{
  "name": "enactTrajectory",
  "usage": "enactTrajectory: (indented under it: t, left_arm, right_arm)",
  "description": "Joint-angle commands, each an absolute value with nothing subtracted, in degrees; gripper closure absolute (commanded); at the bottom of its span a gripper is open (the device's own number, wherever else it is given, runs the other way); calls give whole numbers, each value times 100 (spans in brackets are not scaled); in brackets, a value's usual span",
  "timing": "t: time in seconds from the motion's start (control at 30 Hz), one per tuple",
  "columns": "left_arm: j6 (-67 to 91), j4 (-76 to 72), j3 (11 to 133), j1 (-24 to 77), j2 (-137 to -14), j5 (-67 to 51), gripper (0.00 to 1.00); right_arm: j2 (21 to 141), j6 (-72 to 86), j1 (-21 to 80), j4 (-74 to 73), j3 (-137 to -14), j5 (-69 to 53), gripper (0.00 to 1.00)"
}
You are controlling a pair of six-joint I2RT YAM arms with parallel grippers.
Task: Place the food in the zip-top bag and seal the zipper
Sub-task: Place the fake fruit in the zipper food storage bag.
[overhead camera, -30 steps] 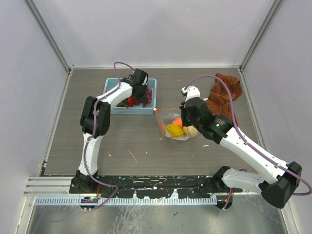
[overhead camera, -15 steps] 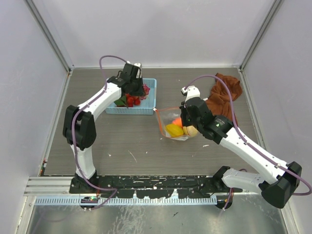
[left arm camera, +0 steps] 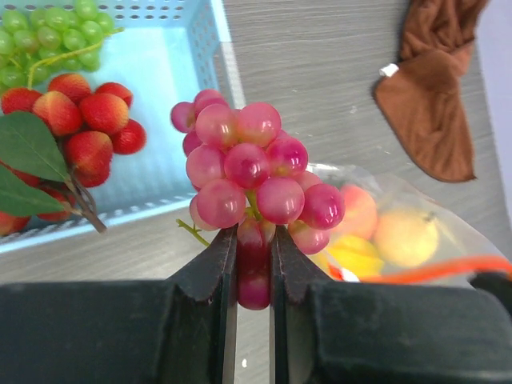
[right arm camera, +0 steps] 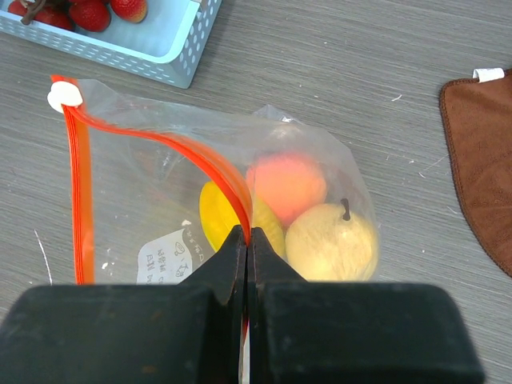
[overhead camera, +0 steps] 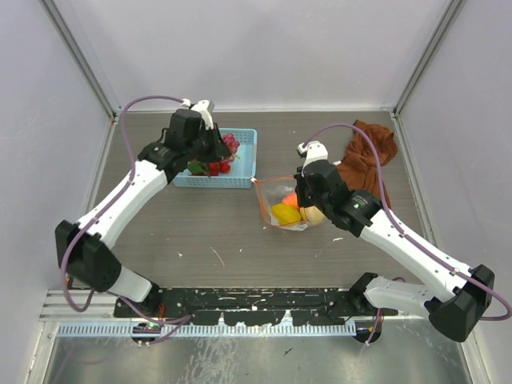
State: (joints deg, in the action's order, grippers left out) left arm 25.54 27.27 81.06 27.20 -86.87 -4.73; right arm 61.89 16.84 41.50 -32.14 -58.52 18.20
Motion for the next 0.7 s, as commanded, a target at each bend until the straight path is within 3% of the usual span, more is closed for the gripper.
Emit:
enactTrajectory:
  t: [0.0, 0.27, 0.67]
  left_arm:
    - [2685, 2285, 7803, 2997, -7891, -789, 100]
    - [2721, 2419, 7354, 3418, -6903, -1053, 100]
    - [2640, 2653, 7232, 3999, -6447, -1959, 100]
  right_arm:
    - [6126, 1783, 4140, -2849, -5862, 1805, 100]
    - [6100, 1827, 4138, -2776, -5808, 1790, 100]
    - [6102, 1846, 4140, -2737, -5758, 1792, 100]
